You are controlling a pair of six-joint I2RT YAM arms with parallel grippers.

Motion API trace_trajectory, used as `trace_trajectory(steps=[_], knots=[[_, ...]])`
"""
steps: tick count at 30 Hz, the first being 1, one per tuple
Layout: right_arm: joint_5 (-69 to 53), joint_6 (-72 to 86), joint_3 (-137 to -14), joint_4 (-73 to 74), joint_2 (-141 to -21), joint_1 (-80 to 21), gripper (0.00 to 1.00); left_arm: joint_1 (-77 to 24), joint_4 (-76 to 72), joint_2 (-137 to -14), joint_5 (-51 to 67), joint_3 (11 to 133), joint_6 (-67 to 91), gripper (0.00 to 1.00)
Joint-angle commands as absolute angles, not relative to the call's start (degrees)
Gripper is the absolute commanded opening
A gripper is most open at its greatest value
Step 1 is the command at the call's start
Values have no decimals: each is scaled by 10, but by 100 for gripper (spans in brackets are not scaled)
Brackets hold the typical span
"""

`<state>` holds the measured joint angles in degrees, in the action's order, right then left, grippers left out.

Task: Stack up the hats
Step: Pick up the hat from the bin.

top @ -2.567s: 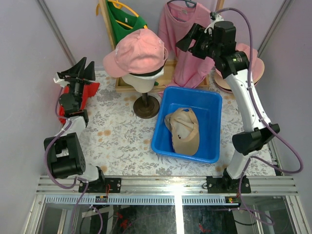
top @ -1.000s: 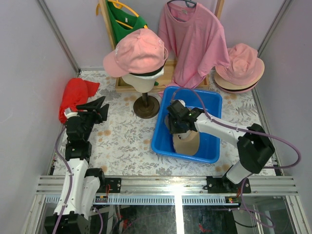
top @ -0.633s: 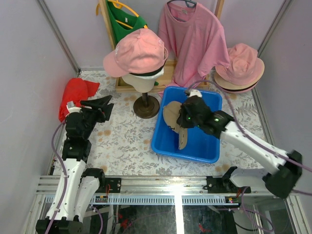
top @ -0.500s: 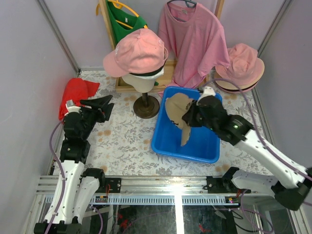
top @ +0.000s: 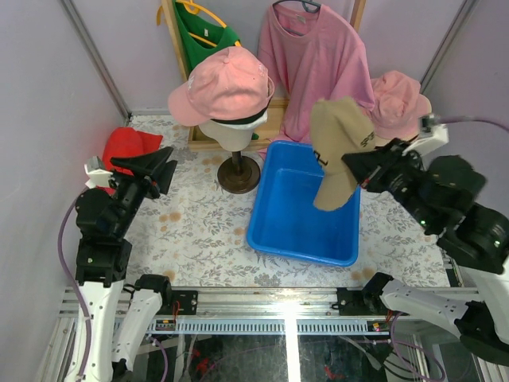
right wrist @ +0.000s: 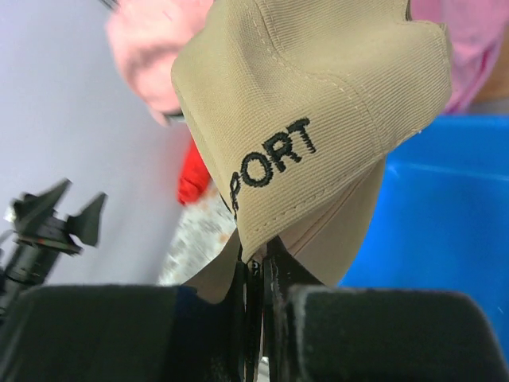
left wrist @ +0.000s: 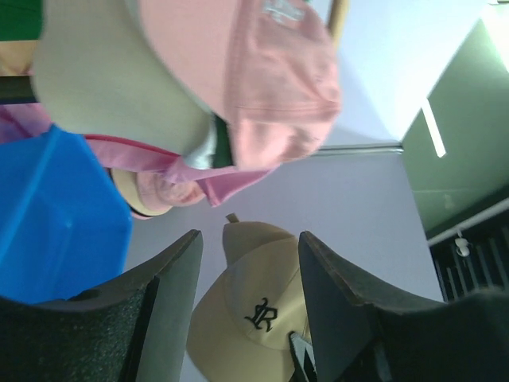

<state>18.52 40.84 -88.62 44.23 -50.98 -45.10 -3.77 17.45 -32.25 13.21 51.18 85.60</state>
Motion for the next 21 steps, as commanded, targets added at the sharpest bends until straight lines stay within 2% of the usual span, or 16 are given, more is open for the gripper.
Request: trace_trajectory(steps=[1,8,15,21], knots=[[213,401,-955,344,-522,-451,0,-40,193,-328,158,580,868,52],[189,373,-1002,182,-592,-451,0,-40,175,-365,174,651,886,54],[164,352,-1106,100,-697,-451,0,-40,68,-430,211,702,929,59],[145,353,-1140,18,-756,-451,0,-42,-38,-461,225,696,982,63]])
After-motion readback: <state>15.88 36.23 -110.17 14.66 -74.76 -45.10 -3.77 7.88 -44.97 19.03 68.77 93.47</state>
